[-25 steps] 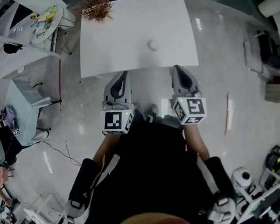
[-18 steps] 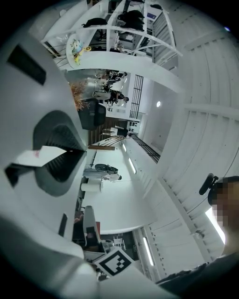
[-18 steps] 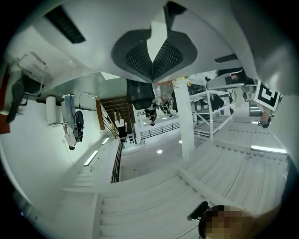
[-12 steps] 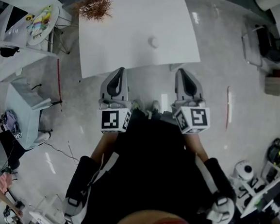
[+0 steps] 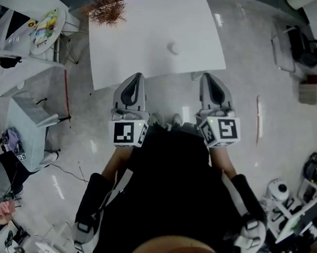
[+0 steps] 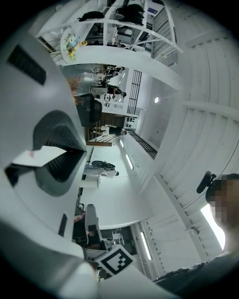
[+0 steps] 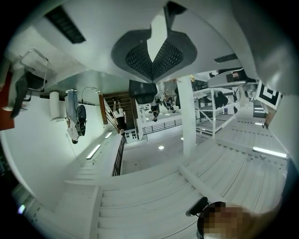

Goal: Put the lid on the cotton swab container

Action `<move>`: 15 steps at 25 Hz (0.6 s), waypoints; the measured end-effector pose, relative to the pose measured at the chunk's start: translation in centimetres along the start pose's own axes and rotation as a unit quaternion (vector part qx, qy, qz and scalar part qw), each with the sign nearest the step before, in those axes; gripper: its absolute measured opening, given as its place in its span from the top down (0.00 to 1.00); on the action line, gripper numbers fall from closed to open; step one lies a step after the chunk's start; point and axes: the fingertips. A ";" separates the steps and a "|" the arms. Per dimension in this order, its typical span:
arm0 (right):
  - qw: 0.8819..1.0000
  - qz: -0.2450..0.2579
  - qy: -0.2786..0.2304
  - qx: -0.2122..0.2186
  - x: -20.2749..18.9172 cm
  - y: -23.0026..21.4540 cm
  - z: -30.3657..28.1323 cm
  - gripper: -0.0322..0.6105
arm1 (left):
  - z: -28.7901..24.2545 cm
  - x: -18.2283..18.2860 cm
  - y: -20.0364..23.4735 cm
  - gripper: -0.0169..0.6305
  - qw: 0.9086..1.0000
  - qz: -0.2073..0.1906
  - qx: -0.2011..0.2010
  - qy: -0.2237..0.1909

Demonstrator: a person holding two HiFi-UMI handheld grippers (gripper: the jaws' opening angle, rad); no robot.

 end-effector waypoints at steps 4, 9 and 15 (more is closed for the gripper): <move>1.000 0.001 -0.001 -0.003 0.0 0.2 0.0 0.94 | 0.3 0.2 -0.1 0.96 1.000 0.009 0.000 -0.004; 1.000 0.002 -0.001 -0.005 -0.2 0.7 -0.1 0.94 | 0.7 0.1 0.1 0.96 1.000 0.015 -0.002 -0.006; 1.000 0.005 0.001 -0.008 -0.3 0.7 0.2 0.94 | 1.0 0.1 -0.2 0.96 1.000 0.010 -0.006 -0.006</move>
Point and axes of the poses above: the fingertips, and each gripper's own axes: z backward along the fingers, y to its left, x out of its top, and after that the axes turned 7 degrees about y, right-handed
